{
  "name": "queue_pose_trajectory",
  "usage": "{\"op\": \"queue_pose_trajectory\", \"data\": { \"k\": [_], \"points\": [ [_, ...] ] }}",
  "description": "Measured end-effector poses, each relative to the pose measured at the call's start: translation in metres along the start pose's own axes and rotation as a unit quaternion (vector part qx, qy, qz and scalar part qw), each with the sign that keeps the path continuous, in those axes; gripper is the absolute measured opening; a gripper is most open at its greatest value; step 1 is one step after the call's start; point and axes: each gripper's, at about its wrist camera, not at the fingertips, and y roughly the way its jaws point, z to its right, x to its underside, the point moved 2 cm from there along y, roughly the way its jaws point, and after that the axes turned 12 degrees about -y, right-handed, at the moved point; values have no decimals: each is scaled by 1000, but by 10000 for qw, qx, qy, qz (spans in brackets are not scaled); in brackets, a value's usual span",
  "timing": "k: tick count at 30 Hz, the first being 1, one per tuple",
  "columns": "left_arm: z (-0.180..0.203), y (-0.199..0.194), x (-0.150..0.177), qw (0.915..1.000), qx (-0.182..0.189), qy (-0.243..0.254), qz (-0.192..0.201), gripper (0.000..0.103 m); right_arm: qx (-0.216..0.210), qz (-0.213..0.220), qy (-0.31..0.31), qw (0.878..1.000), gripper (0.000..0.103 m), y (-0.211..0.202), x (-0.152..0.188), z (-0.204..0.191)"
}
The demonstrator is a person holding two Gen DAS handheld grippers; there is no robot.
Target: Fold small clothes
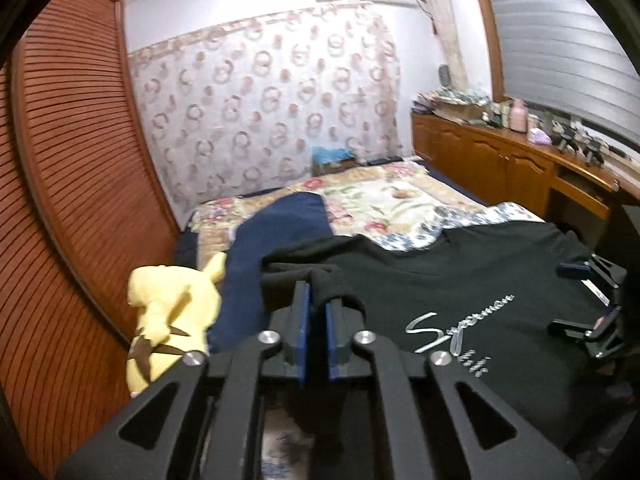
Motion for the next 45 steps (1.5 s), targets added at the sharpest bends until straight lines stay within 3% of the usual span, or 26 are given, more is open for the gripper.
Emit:
{"op": "queue_pose_trajectory", "data": {
  "k": [2,14,18,25,34,39,42,45],
  "points": [
    [8,3,2,10000,73,62,-26,23,25,-15,17,10000,103,-1,2,3],
    [19,-9,24,9988,445,-22,-189,41,53,-69,-11,10000,103,3,5,5],
    [22,-6,39,9980,541,-53,-333,56,37,-74,-38,10000,103,3,2,3],
    [12,20,83,9946,557,-355,-800,56,37,-87,-67,9999,103,2,2,2],
    [10,-9,104,9938,746,-569,-590,57,-187,-74,-290,9994,103,5,-13,-13],
    [1,-23,103,9948,644,-697,-381,57,-394,-19,-459,9982,103,13,-28,-27],
    [-8,-23,102,9943,586,-823,-327,57,-619,-26,-603,9963,99,24,-37,-39],
    [-15,-20,104,9940,491,-918,-331,57,-924,-138,-652,9935,87,42,-41,-48]
  ]
}}
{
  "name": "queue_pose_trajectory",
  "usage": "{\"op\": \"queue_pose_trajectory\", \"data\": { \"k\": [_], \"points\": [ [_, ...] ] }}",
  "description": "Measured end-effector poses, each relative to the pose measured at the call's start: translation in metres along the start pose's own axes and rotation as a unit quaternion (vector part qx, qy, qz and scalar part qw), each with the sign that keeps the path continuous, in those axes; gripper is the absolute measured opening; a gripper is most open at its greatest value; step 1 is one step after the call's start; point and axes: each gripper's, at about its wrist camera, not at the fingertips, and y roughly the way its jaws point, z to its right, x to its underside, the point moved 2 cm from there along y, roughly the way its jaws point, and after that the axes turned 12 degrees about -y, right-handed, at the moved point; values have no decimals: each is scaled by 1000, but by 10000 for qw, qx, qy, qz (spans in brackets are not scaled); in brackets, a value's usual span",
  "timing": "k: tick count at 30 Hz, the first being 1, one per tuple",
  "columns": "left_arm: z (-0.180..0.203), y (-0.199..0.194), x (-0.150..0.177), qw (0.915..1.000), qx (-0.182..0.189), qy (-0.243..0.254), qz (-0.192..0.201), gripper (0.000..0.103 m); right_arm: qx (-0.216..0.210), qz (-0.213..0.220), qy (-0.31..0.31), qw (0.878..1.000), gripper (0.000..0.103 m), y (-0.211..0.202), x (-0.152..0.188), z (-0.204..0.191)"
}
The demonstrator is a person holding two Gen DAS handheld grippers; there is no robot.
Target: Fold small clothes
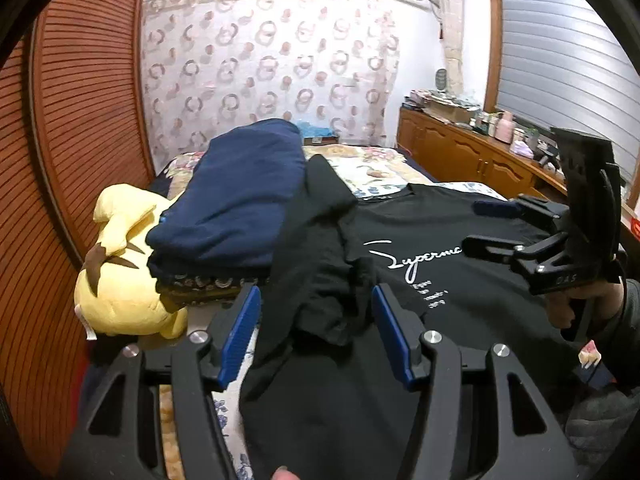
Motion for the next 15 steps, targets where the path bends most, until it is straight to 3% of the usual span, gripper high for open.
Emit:
{"op": "queue_pose_trajectory", "data": {
  "k": [4,11,14,15],
  "points": [
    [-3,4,2,10000,-70,-59,-23,57,-432,-283,36,9987,70,33,-3,-5],
    [-11,9,8,9997,-160,-129,-93,57,-876,-946,-194,9915,57,80,11,-29],
    [-13,14,12,9996,-168,-166,-140,57,-866,-1156,-352,9889,43,89,22,-34],
    [-13,15,13,9996,-172,-178,-163,57,-831,-1186,-372,9888,32,90,24,-33]
  ]
}}
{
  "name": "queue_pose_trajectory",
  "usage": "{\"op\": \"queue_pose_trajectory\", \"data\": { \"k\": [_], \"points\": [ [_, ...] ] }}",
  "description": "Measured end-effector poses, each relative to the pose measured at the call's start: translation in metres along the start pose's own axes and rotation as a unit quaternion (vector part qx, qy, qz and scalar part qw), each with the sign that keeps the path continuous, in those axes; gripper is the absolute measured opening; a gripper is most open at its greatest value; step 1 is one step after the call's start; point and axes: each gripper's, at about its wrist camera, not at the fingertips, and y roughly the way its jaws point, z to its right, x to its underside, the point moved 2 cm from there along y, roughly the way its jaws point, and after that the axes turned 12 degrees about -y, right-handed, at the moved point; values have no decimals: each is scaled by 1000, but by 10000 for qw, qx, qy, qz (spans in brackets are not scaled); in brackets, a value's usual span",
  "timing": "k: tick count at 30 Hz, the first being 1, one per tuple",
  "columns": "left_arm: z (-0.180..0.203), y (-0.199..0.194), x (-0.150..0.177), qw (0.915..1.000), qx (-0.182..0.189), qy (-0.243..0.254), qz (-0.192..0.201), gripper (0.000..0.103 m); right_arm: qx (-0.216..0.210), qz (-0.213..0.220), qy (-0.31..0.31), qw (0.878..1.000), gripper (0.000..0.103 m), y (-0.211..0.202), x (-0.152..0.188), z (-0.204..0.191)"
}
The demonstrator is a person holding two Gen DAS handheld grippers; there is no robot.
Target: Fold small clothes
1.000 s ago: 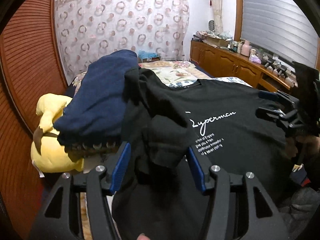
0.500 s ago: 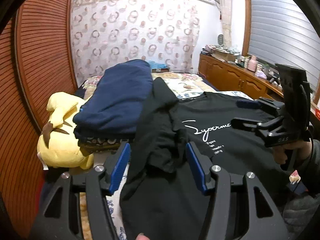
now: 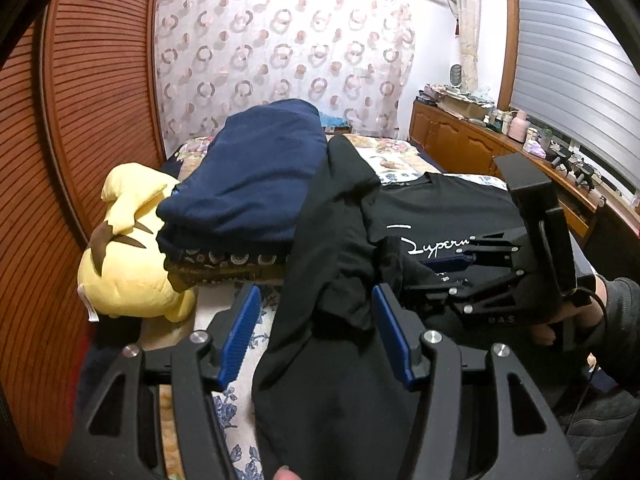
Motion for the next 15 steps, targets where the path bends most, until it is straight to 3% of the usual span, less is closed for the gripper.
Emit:
{"op": "queue_pose_trajectory", "data": {
  "k": [1,4,12,15],
  "points": [
    [0,1,1,10000,-1,-8,-14,57,25,3,2,10000,20,-1,2,2],
    [0,3,3,10000,14,-25,-36,57,17,160,75,9998,7,-10,4,10],
    [3,7,5,10000,30,24,-66,57,378,660,846,9935,7,-67,20,51],
    [4,11,6,9999,50,37,-98,57,692,627,947,9911,21,-81,29,64]
  ]
}}
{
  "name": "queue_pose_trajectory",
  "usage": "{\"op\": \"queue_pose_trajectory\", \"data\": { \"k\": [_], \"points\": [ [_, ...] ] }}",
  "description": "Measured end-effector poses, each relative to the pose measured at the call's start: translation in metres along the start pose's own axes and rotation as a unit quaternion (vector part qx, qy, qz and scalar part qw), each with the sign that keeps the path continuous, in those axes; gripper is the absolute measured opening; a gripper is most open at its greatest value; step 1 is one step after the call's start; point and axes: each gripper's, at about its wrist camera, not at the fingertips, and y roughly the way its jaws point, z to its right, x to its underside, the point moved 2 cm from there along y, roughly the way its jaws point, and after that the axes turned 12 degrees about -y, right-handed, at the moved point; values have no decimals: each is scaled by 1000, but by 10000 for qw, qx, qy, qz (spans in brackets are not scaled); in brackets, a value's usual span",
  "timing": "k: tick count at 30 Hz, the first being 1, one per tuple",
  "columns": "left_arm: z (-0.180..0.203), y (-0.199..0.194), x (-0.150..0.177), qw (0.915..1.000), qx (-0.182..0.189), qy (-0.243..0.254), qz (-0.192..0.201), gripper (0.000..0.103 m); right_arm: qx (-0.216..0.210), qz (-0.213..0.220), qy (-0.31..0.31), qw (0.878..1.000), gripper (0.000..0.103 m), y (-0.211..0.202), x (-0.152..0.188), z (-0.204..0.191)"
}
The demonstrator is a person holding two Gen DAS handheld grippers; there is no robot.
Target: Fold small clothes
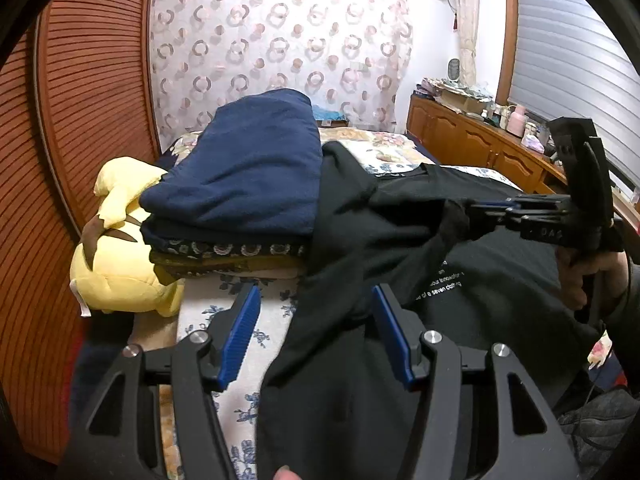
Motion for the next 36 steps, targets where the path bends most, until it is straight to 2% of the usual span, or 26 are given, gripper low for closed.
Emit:
{"op": "queue_pose_trajectory", "data": {
  "k": [2,4,5,9,13,17,22,23,25,29,34,36],
  "points": [
    [2,3,1,10000,25,8,-26,57,237,-31,23,9997,24,-5,4,8],
    [7,7,2,10000,54,39,-66,57,339,-30,60,9994,41,-7,4,13],
    [9,9,3,9999,60,59,-86,57,331,5,94,9994,42,-8,4,16],
    [12,15,4,9998,72,90,-138,57,197,-16,46,9998,43,-5,4,14],
    [15,17,3,9998,91,112,-155,57,-39,-150,-242,9996,43,17,-1,-1],
    [16,20,-3,9997,69,180,-129,57,61,-326,-379,9987,43,30,2,-3],
    [24,34,-21,9994,-32,308,-133,57,342,-356,-275,9984,43,20,15,17],
    [26,37,-25,9994,-56,326,-143,57,378,-377,-250,9983,45,18,18,22],
    [33,45,-34,9990,-115,400,-152,57,520,-458,-181,9974,63,11,26,37],
    [44,58,-49,9988,36,441,-214,57,838,-601,-124,9946,63,-5,44,62],
    [61,83,-64,9970,35,665,-405,56,1002,-842,-105,9913,63,-21,69,84],
    [68,93,-69,9958,133,738,-519,48,1069,-982,-100,9894,63,-26,80,93]
  ]
}}
